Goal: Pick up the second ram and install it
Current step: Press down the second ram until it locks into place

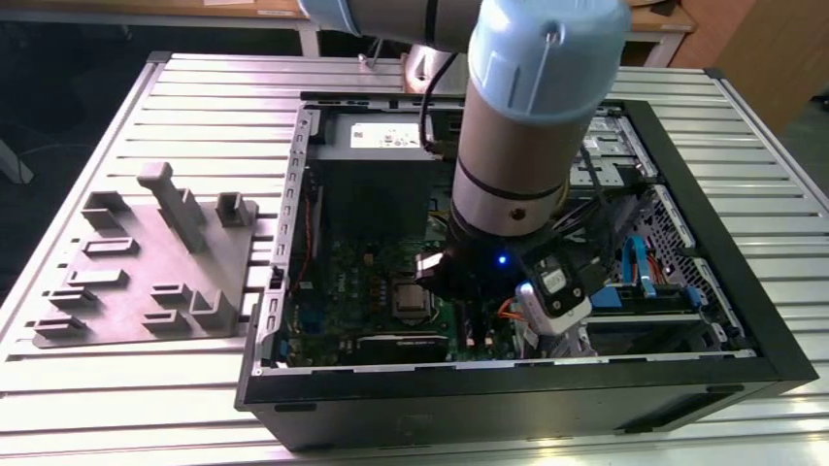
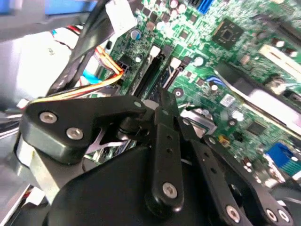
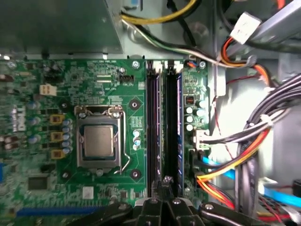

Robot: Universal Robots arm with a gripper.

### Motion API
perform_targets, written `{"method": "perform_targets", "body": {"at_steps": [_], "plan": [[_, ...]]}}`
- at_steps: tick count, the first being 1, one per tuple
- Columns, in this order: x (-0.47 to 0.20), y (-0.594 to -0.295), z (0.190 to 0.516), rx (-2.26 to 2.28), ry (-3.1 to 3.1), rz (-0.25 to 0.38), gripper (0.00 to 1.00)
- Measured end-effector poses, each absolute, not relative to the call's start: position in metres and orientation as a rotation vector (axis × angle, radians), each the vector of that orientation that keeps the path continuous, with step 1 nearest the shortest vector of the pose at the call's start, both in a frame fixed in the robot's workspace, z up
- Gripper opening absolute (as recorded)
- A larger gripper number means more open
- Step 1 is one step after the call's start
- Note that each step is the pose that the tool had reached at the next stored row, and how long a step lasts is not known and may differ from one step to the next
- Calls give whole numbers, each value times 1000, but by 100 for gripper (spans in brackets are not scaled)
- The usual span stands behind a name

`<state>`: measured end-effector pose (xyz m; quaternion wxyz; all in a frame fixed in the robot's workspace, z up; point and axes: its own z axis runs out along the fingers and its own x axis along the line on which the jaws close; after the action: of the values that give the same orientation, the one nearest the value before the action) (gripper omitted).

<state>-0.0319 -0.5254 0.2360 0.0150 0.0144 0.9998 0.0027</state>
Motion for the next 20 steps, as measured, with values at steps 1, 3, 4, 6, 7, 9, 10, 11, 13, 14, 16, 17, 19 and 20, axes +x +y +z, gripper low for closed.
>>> {"method": "perform_targets", "body": {"at_steps": [1,3,4,6,7,9,10,11,13,14,16,17,19,20], "plan": [[-32,-525,240,45,3111,8,10],[-32,-525,247,45,3111,8,10],[-32,-525,248,45,3112,7,10],[-32,-525,248,45,3111,8,10],[-32,-525,248,45,3111,8,10],[-32,-524,248,45,3112,7,10],[-32,-523,248,45,3111,8,10],[-32,-520,248,45,3112,8,10],[-32,-516,248,45,3112,7,10],[-32,-513,248,45,3112,8,10],[-32,-509,248,45,3112,7,10],[-32,-505,248,45,3111,8,10],[-32,-500,248,45,3112,8,10],[-32,-498,248,45,3112,8,10]]}}
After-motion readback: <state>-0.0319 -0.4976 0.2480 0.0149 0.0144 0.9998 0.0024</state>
